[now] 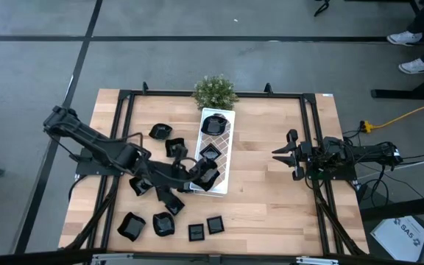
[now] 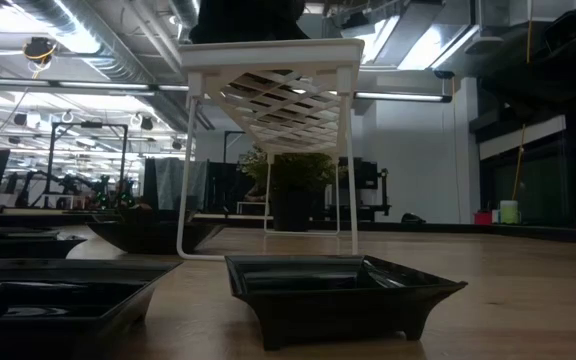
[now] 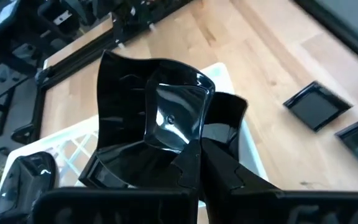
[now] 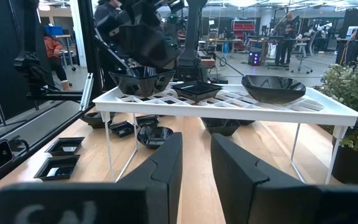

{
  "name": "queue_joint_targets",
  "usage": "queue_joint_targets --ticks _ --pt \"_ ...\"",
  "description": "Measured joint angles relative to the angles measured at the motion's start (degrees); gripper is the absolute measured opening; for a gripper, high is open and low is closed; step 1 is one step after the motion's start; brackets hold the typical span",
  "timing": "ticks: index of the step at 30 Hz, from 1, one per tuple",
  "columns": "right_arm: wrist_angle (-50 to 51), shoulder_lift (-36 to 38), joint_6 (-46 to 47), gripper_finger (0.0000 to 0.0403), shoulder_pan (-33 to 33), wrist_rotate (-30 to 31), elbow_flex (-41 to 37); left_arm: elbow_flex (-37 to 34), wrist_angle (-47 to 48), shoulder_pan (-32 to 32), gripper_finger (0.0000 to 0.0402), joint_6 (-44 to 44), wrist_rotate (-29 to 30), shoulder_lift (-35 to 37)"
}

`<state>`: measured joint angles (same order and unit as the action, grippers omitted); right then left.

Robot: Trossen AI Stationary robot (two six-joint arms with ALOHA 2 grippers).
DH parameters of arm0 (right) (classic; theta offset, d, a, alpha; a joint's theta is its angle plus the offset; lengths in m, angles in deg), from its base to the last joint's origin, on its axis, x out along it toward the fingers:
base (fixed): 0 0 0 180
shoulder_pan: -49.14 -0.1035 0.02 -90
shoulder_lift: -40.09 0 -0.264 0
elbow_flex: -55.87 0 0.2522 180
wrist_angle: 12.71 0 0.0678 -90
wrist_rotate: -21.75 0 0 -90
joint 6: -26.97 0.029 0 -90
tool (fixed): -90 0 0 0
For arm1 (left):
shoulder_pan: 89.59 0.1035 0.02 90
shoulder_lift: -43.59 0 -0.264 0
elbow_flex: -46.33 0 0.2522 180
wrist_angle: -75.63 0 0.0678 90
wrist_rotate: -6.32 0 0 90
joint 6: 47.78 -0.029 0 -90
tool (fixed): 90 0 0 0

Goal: Pick & Place Mini shaped plates
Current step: Stack the distorted square plate on top of the distorted square plate on the shelf, then stack the top distorted square plate on top of the distorted square plate on the shelf

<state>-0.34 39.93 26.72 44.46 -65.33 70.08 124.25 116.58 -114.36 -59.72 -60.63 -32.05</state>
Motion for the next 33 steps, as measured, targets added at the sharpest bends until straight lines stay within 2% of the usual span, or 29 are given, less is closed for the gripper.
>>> queue_joint_targets --ticks 15,28,33 --pt "0.01 0.00 -0.02 0.0085 0.01 0.00 0.00 0.00 1.78 0.00 0.0006 0.83 0.87 -0.59" --pt "0.01 0.00 -0.02 0.0085 0.00 0.00 0.00 0.00 2.17 0.01 0.0052 3.22 0.76 -0.56" --pt "0.01 0.00 -0.02 0.0085 -0.01 0.00 0.00 0.17 1.05 0.01 0.0070 4.25 -1.49 -0.56"
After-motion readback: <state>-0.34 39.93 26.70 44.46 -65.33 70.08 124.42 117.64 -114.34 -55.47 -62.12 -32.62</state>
